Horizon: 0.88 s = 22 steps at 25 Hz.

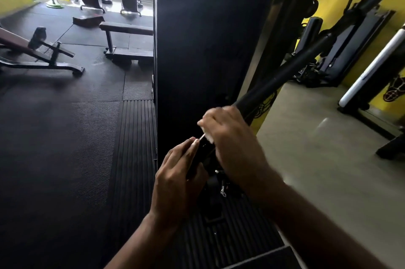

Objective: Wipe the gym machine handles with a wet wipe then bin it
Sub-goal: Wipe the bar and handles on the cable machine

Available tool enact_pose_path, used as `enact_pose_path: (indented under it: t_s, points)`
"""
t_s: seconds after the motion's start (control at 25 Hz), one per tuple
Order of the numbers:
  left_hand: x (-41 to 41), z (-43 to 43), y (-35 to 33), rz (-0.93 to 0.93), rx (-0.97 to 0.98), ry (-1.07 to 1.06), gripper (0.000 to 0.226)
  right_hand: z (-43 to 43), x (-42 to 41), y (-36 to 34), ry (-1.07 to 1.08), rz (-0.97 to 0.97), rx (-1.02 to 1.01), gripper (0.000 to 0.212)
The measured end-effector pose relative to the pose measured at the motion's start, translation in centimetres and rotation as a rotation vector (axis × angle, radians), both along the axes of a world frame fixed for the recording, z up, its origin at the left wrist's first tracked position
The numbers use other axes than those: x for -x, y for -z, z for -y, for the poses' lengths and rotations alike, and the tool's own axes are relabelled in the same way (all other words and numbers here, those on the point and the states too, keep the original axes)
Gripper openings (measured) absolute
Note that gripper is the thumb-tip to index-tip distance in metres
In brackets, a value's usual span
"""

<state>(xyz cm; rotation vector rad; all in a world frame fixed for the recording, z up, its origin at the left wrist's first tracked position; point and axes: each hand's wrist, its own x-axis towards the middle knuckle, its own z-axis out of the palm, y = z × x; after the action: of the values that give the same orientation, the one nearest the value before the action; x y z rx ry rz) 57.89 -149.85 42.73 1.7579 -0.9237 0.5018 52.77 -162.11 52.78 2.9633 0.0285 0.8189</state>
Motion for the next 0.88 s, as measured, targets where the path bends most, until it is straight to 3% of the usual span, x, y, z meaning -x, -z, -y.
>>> enact_pose_path:
  t_s: [0.12, 0.2, 0.32, 0.4, 0.52, 0.72, 0.88]
  points:
    - [0.4, 0.4, 0.0, 0.013, 0.008, 0.026, 0.043, -2.0, 1.8, 5.1, 0.08, 0.448, -0.404, 0.03]
    - [0.4, 0.7, -0.2, 0.021, -0.013, 0.026, 0.045, -4.1, 2.0, 8.0, 0.158, 0.646, -0.906, 0.023]
    - [0.7, 0.8, -0.1, 0.038, -0.034, 0.036, 0.046, -5.7, 1.2, 8.8, 0.342, 0.622, -1.877, 0.021]
    - [0.9, 0.6, -0.1, 0.064, -0.04, 0.045, 0.045, -5.0, 0.5, 7.6, 0.281, 0.59, -2.272, 0.017]
    - [0.9, 0.3, -0.3, 0.071, -0.049, 0.039, 0.046, -3.7, 0.2, 5.2, 0.076, 0.708, -2.341, 0.025]
    - [0.6, -0.4, -1.0, 0.115, -0.047, -0.003, 0.045, -2.1, -0.4, 4.3, -0.022, 0.88, -2.359, 0.03]
    - [0.5, -0.6, -0.7, 0.109, -0.057, -0.007, 0.045, -2.9, -0.3, 5.2, -0.07, 0.719, -2.395, 0.027]
